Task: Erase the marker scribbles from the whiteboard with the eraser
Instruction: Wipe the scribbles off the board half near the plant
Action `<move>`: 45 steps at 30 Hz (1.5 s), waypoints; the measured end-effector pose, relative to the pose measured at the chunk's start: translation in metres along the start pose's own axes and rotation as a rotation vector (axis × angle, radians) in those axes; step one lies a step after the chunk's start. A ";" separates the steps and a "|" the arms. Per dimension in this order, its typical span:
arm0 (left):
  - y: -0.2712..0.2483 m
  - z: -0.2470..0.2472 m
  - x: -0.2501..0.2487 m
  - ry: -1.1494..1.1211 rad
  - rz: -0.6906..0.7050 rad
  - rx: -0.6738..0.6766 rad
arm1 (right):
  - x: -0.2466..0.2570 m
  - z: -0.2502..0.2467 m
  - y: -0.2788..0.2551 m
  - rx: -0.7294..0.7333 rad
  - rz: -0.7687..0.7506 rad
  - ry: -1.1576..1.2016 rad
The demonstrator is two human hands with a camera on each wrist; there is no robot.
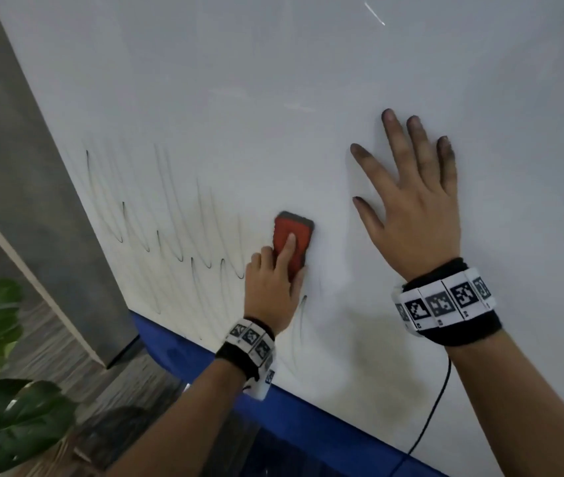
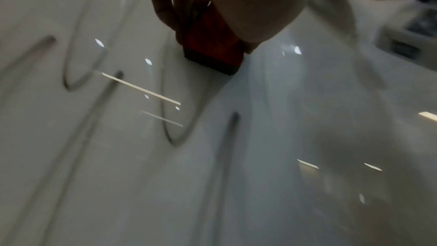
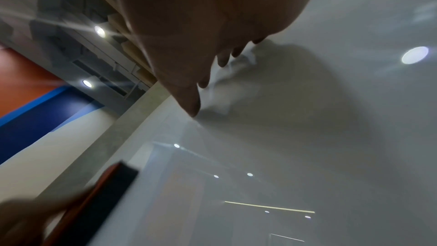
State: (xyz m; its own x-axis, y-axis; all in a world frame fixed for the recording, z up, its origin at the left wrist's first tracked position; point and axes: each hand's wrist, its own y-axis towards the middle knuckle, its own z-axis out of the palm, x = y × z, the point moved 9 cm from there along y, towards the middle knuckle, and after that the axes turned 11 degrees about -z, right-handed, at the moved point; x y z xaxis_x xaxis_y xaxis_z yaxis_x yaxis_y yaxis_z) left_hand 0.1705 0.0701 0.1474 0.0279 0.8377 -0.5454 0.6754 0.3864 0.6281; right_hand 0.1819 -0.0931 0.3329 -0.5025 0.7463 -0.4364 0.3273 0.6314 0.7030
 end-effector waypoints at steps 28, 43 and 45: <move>-0.088 0.078 0.018 -0.849 -0.753 -0.067 | -0.001 0.015 -0.062 0.038 0.064 0.016; -0.143 0.121 0.004 -0.580 -0.743 0.022 | 0.012 0.029 -0.081 0.010 0.168 -0.024; -0.155 0.132 0.018 -0.572 -0.801 0.030 | 0.014 0.033 -0.085 0.028 0.167 -0.023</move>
State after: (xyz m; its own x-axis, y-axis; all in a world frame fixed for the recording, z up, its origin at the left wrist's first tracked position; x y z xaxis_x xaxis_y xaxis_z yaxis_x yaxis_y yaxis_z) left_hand 0.1639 -0.0256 -0.0329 -0.0987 0.0166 -0.9950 0.6683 0.7419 -0.0539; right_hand 0.1732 -0.1291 0.2487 -0.4206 0.8460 -0.3277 0.4274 0.5034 0.7510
